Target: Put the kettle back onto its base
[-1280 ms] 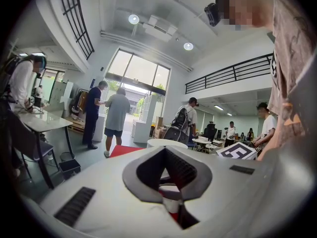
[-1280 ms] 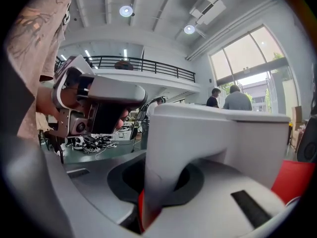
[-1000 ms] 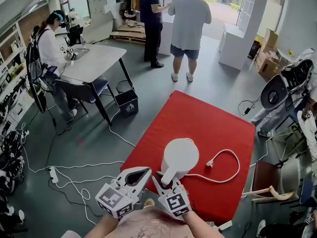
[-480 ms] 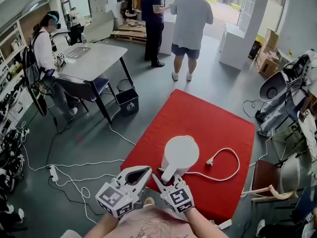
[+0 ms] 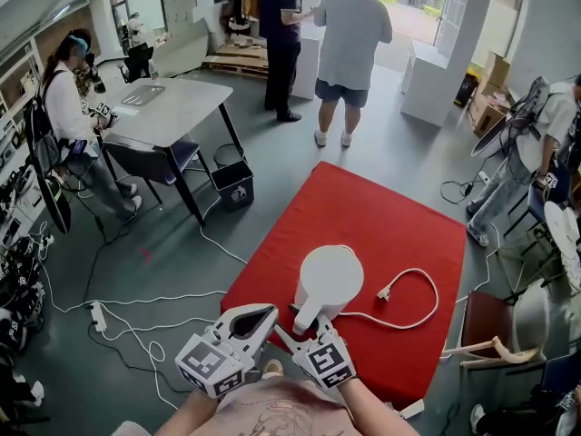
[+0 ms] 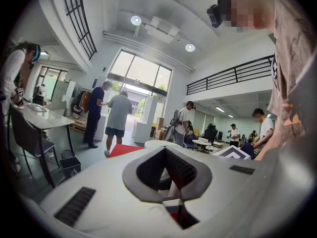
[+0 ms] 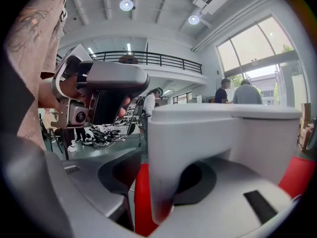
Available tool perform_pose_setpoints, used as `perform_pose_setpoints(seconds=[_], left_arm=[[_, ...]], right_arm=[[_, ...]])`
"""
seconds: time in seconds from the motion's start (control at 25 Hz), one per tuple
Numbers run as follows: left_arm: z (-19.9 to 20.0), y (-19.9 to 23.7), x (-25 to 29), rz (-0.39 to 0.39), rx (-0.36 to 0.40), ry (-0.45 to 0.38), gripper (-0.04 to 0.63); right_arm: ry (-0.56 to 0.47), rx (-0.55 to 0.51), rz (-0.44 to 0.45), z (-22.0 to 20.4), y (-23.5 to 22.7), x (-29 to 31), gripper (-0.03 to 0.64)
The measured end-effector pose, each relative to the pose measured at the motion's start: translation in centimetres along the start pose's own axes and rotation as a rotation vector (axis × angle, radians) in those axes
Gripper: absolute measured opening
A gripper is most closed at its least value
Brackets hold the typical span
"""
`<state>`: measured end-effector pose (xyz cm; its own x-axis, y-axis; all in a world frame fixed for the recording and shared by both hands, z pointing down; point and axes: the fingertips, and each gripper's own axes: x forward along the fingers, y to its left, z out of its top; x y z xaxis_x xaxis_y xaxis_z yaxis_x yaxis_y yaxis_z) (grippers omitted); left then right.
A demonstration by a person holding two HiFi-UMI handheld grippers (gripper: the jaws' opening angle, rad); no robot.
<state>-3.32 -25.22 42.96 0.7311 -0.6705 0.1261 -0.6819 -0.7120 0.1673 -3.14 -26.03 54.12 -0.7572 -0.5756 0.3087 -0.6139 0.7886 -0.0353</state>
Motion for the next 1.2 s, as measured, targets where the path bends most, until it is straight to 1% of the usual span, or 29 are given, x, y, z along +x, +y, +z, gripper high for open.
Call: perform_pose_setpoints(seconds=[0.24, 0.44, 0.68, 0.88, 0.92, 1.0, 1.04, 1.08, 1.12, 1.2], left_arm=[[-0.3, -0.7, 0.1, -0.009, -0.001, -0.001, -0.015], [-0.1, -1.3, 0.4, -0.025, -0.006, -0.004, -0.015], [-0.5, -2.8, 1.4, -0.053, -0.002, 0.0, -0.016], [-0.5, -3.4, 1.9, -0.07, -0.006, -0.004, -0.015], [-0.6, -3.4, 1.9, -0.072, -0.007, -0.005, -0.016], [-0.7, -3.6, 1.9, -0.076, -0.01, -0.008, -0.015], [-0.6, -3.7, 2.0, -0.08, -0.01, -0.008, -0.015], [-0.6, -3.8, 2.1, -0.084, -0.009, -0.008, -0.015], [-0.5, -4.0, 2.2, -0.088, -0.008, -0.006, -0.015], [-0.5, -4.4, 2.5, -0.099, -0.011, -0.004, -0.015]], right_arm=[[0.004, 0.017, -0.02, -0.7, -0.4, -1.2, 0.224], [0.003, 0.028, -0.055, -0.8, -1.1, -2.8, 0.224], [0.006, 0.038, -0.092, -1.7, -2.0, -5.7, 0.224], [-0.014, 0.041, -0.142, -1.0, -2.4, -9.0, 0.222], [-0.027, 0.045, -0.153, -0.6, -2.4, -9.8, 0.203], [-0.076, 0.083, -0.175, 0.4, -2.3, -11.4, 0.192], [-0.107, 0.106, -0.192, 1.0, -2.5, -12.2, 0.167], [-0.137, 0.123, -0.213, 1.6, -2.7, -13.1, 0.139], [-0.158, 0.133, -0.231, 2.0, -2.8, -13.7, 0.009], [-0.166, 0.135, -0.241, 2.3, -2.8, -14.4, 0.005]])
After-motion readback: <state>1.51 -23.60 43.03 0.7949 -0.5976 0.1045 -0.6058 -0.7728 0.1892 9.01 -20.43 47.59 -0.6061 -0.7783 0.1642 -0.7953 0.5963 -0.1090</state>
